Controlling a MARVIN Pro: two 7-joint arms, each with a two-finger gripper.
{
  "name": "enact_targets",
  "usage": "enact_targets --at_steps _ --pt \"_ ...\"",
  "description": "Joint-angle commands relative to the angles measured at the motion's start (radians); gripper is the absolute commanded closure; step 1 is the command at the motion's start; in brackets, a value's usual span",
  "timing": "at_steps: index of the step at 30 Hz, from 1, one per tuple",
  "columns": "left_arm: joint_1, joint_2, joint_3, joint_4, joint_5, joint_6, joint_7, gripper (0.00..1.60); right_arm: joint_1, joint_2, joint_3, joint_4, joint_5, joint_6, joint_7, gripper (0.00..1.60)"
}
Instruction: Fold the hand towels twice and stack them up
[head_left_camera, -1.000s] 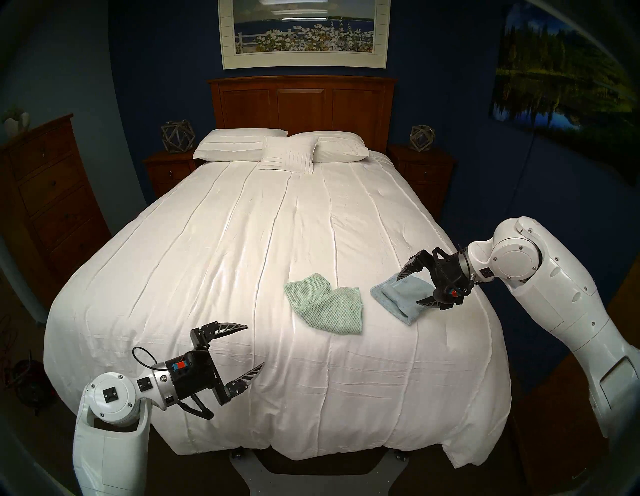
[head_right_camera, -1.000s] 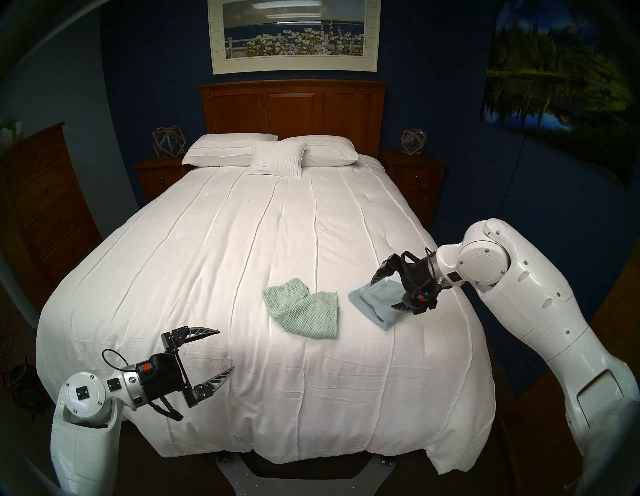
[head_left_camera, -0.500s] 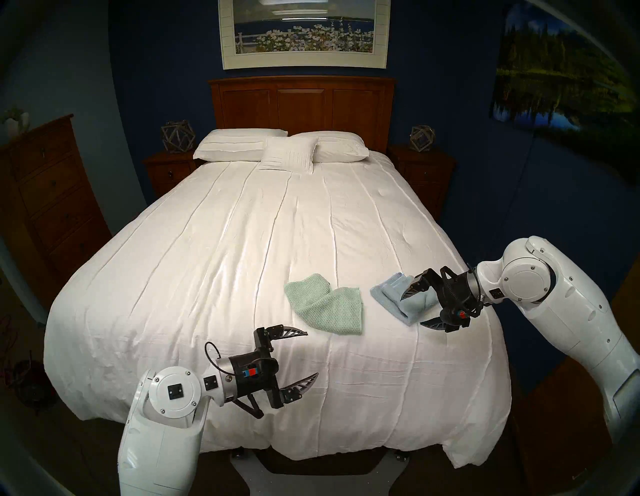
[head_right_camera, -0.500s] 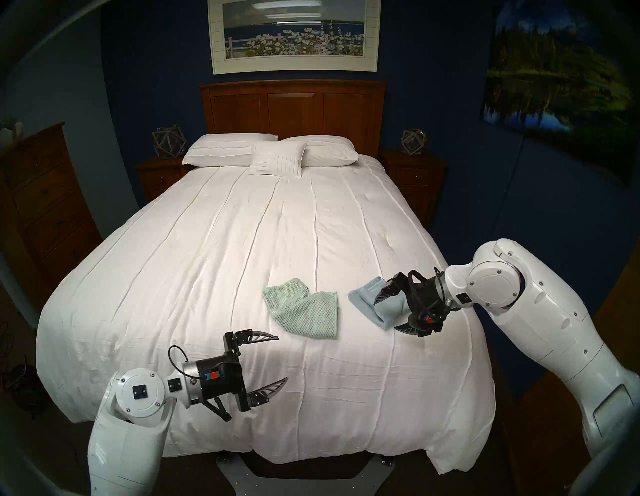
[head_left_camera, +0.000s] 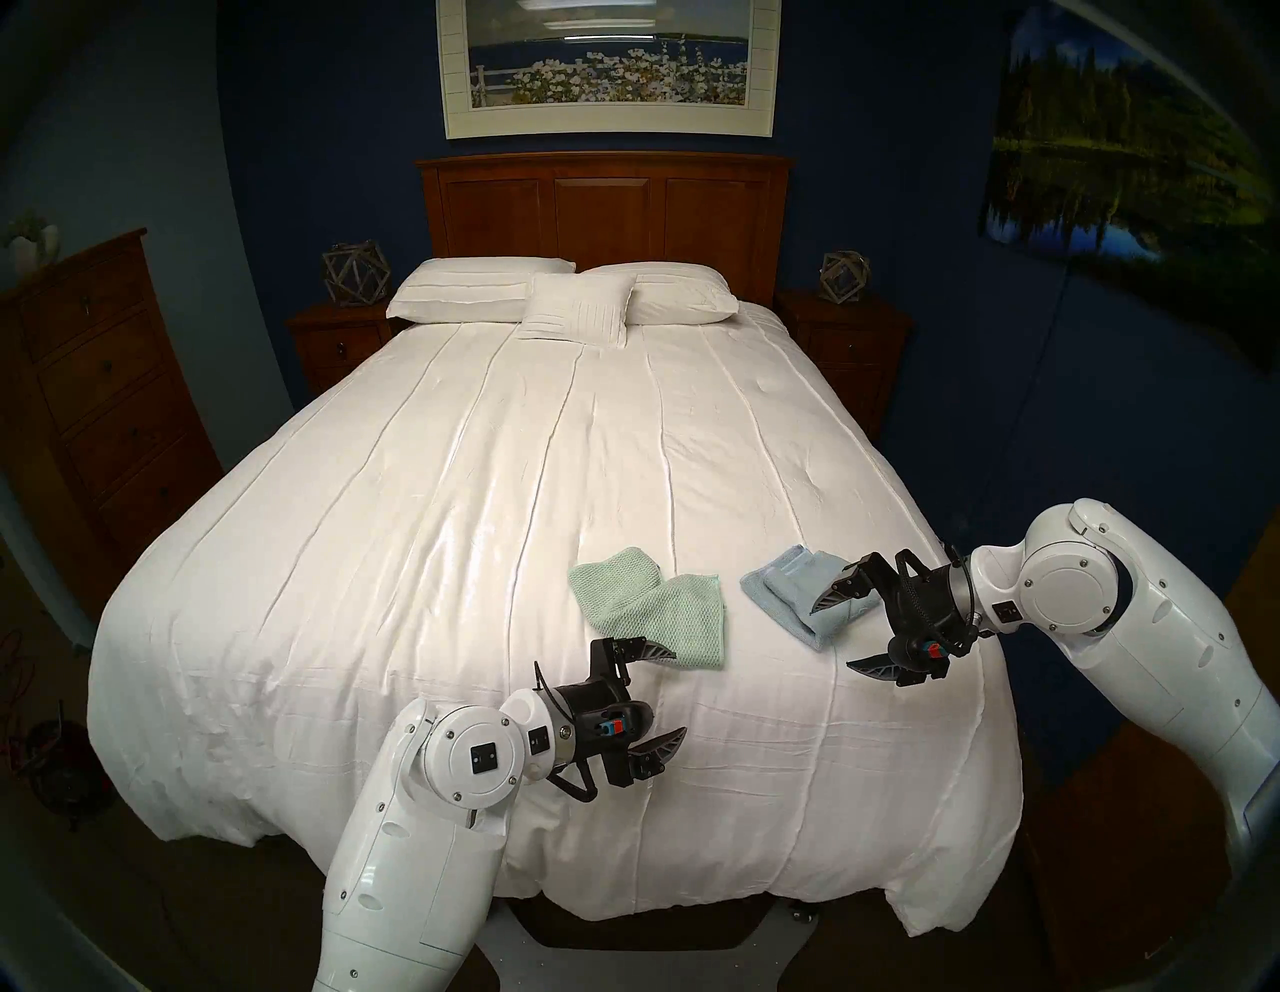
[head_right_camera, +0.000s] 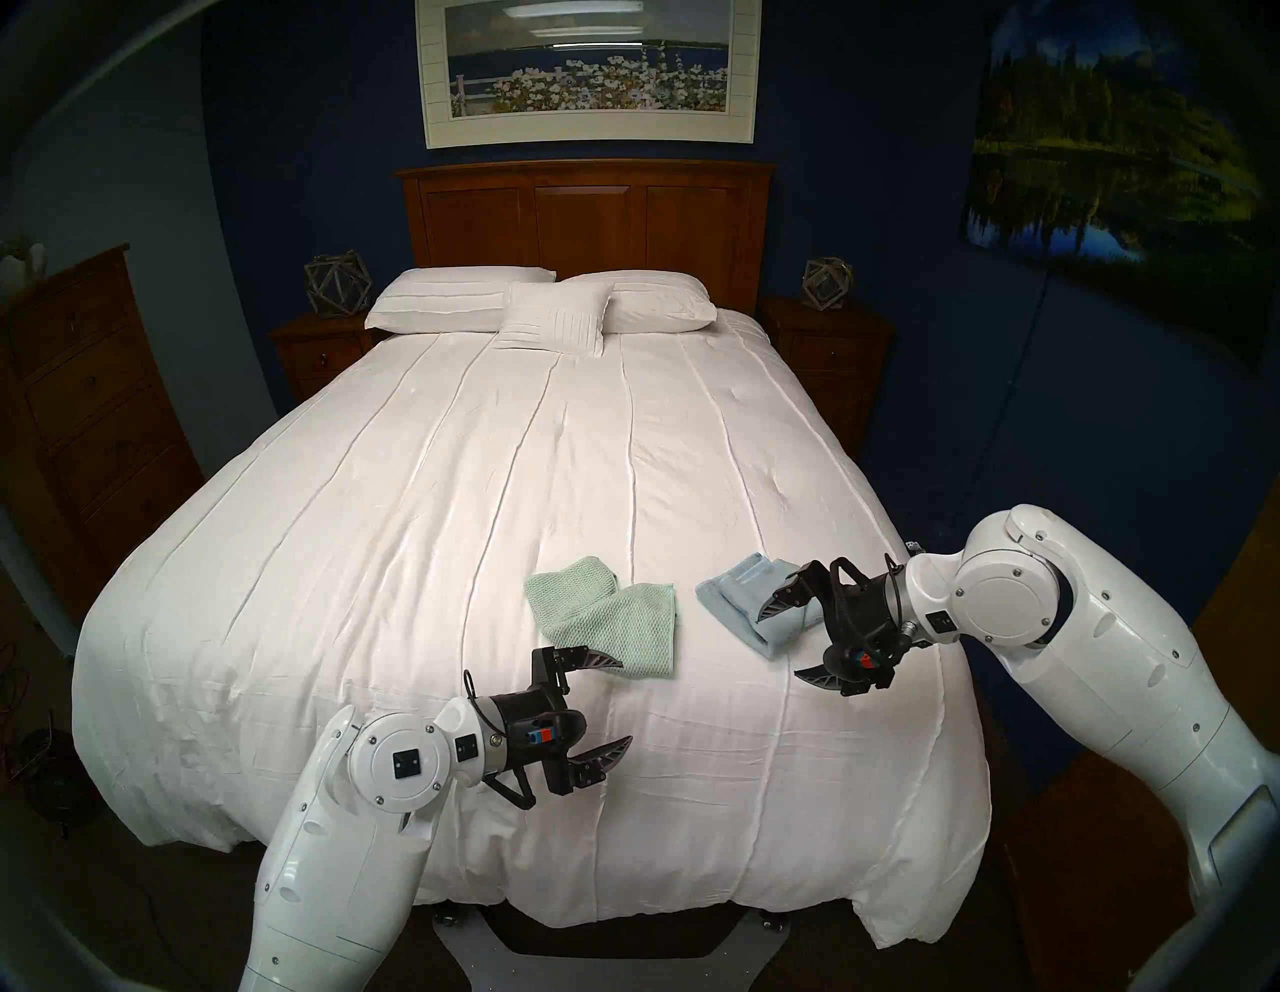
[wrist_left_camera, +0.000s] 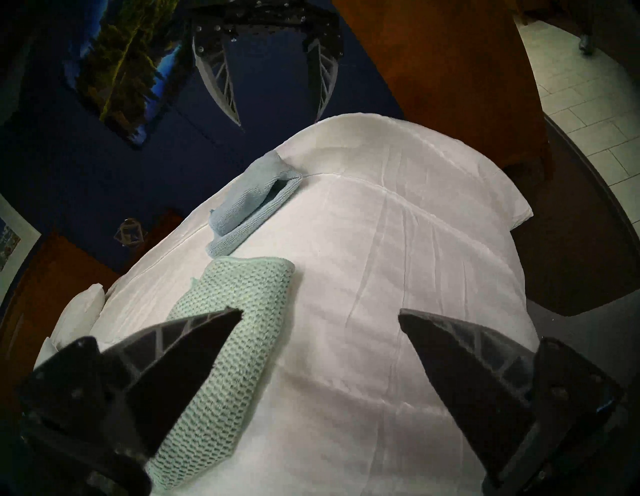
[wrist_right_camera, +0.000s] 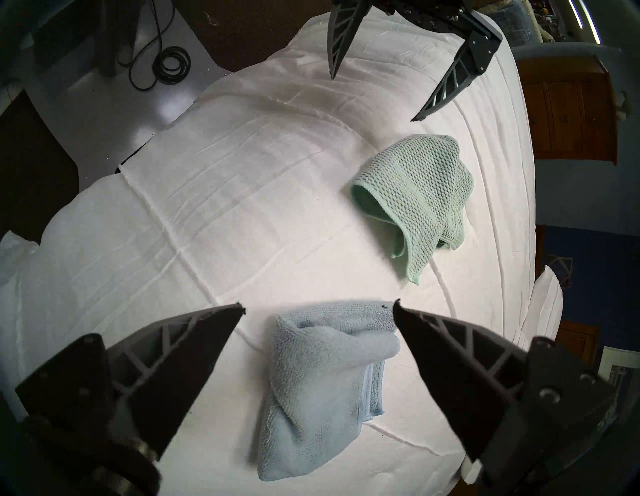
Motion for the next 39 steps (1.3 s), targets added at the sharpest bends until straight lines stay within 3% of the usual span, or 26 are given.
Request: enact_targets --at_steps 1,11,18,22,30,39 --pt "-0.108 -0.043 0.021 0.038 0.104 0.054 0.129 0.00 -0.061 0.043 0.041 -0.033 0.003 0.031 -0.056 0.00" --pt "-0.146 -0.041 0.091 0.072 0.185 0.165 0.267 0.00 -0.147 0.074 0.086 -0.060 -0.025 0.073 -0.160 0.00" --pt "-0.116 -0.034 0.129 0.088 0.209 0.216 0.386 0.00 -0.218 0.101 0.123 -0.079 -0.058 0.106 -0.248 0.00" --pt "-0.102 -0.030 0.135 0.078 0.206 0.208 0.380 0.00 -0.235 0.108 0.132 -0.083 -0.064 0.116 -0.267 0.00" --pt "-0.017 0.008 0.130 -0.040 0.192 0.192 0.316 0.00 -0.239 0.105 0.135 -0.073 -0.069 0.120 -0.273 0.00" --pt "-0.036 -0.005 0.152 0.004 0.170 0.184 0.325 0.00 -0.256 0.114 0.146 -0.093 -0.065 0.133 -0.280 0.00"
